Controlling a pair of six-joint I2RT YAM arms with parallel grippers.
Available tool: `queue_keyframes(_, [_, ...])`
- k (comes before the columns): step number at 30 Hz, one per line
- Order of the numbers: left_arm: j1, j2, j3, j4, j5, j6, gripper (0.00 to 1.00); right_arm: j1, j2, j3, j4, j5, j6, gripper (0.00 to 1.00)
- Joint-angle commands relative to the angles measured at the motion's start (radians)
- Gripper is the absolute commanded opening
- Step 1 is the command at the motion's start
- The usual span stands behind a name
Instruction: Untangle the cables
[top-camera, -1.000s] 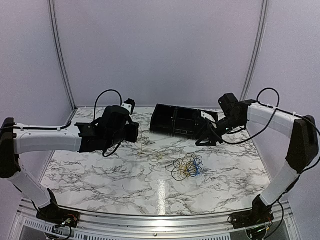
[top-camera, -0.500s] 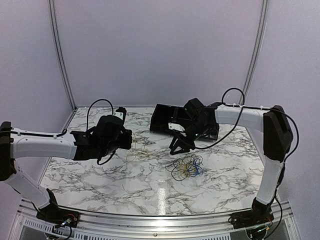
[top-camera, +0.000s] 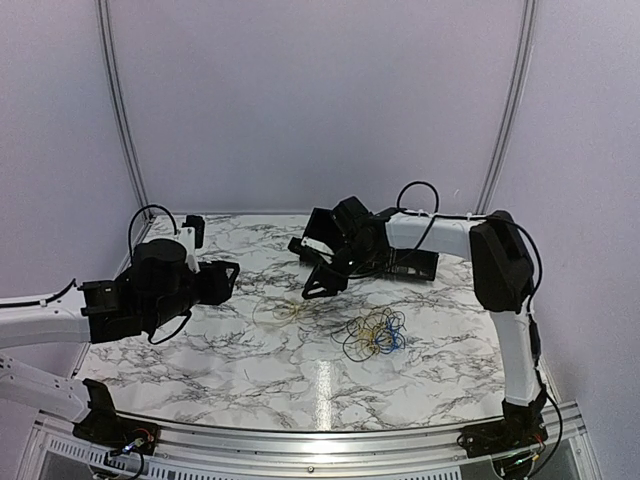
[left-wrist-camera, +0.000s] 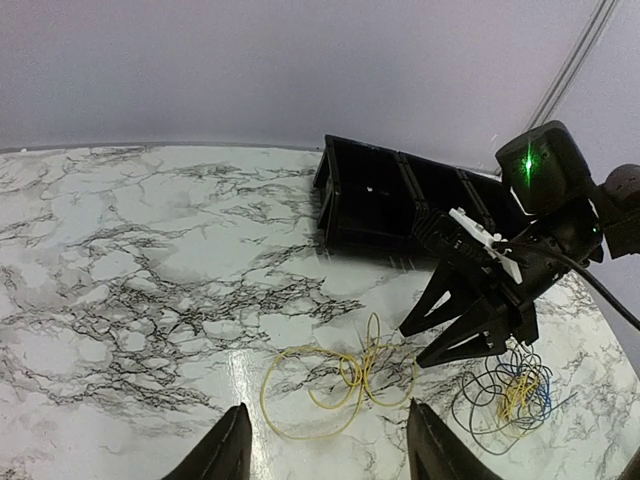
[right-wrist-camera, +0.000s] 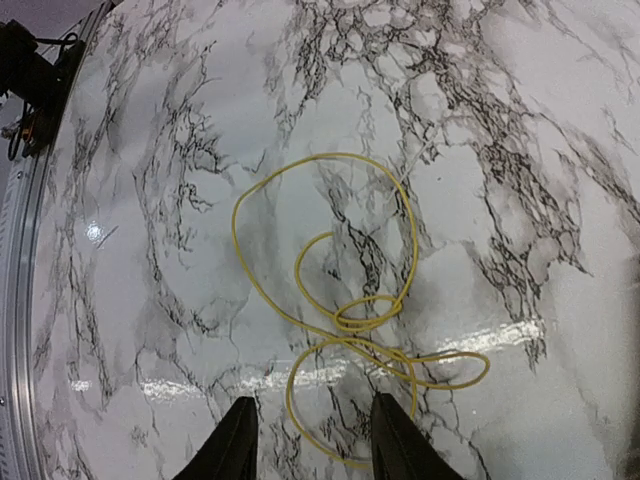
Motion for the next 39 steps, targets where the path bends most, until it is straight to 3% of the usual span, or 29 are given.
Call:
queue_keyframes(1, [0.003, -0.008, -0.064, -0.036, -0.048, -0.037, 0.56, 0.029, 0.086, 0.089, 0.035, -0.004, 0.101, 0.4])
queue_keyframes(7, [0.048, 0.192, -0.024, -0.037, 0.043, -0.114, 0.54, 0.036, 0.134, 0.113, 0.071, 0.035, 0.135, 0.37])
queue_keyframes(20, [0.207, 0.718, 0.367, -0.119, 0.33, -0.05, 0.54, 0.037, 0.145, 0.085, 0.073, 0.069, 0.111, 0.34])
queue_keyframes(33, [0.336, 0.847, 0.459, -0.195, 0.671, 0.156, 0.53, 0.038, 0.127, 0.081, 0.068, 0.033, 0.107, 0.35])
queue_keyframes(39, [0.34, 0.912, 0.508, -0.236, 0.589, 0.263, 0.51, 0.037, 0.124, 0.079, 0.058, 0.025, 0.099, 0.35])
